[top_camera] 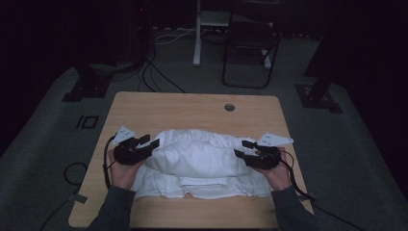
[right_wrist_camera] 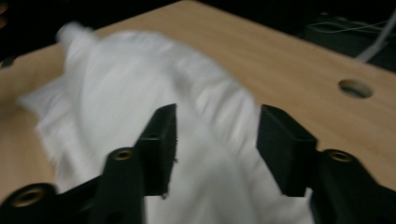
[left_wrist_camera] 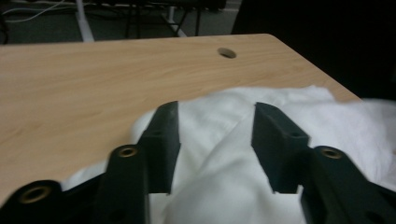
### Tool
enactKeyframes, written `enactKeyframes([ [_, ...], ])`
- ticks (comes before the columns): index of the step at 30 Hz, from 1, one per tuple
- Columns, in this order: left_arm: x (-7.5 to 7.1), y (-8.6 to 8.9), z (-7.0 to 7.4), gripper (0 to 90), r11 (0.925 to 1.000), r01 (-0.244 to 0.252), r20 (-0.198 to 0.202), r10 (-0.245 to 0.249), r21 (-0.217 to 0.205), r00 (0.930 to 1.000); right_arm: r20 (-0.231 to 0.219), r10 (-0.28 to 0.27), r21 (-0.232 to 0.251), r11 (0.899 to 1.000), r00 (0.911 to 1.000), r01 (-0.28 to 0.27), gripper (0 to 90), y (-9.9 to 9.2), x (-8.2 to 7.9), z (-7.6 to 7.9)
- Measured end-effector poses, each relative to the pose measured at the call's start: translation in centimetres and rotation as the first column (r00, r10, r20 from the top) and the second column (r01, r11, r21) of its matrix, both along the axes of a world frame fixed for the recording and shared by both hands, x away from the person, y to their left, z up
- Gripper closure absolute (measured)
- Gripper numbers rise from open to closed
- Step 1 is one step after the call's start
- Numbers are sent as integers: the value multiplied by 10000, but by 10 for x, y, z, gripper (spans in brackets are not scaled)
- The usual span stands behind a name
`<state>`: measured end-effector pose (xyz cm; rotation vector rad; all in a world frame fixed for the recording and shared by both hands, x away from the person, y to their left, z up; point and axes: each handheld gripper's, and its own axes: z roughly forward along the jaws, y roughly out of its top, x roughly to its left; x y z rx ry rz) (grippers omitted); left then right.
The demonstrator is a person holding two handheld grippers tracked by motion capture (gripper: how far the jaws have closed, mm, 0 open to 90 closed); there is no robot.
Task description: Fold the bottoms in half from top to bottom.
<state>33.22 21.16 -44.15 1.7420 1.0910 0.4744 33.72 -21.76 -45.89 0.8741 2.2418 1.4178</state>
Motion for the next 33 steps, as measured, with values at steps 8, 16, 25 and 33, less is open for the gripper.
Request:
enactKeyframes([
  [8, 34, -58, -30, 637, 9885, 850, -1341, -681, 1247, 9886, -445, -948, -1034, 9906, 9945, 898, 577, 56, 31, -13],
  [16, 1, -52, -65, 673, 9811, 1452, -2237, -1141, 1279, 9680, -1338, -422, -1407, 9898, 9901, 232, 601, 52, 8, -51],
  [25, -32, -29, -104, 691, 9759, 760, -2190, -300, 2047, 9753, -1445, -951, -2148, 9747, 9849, 626, 610, 32, -23, -83],
  [33, -38, -31, -116, 733, 9726, 482, -1908, -41, 2272, 9816, -1533, -1263, -2141, 9725, 9801, 918, 618, 31, -24, -104],
])
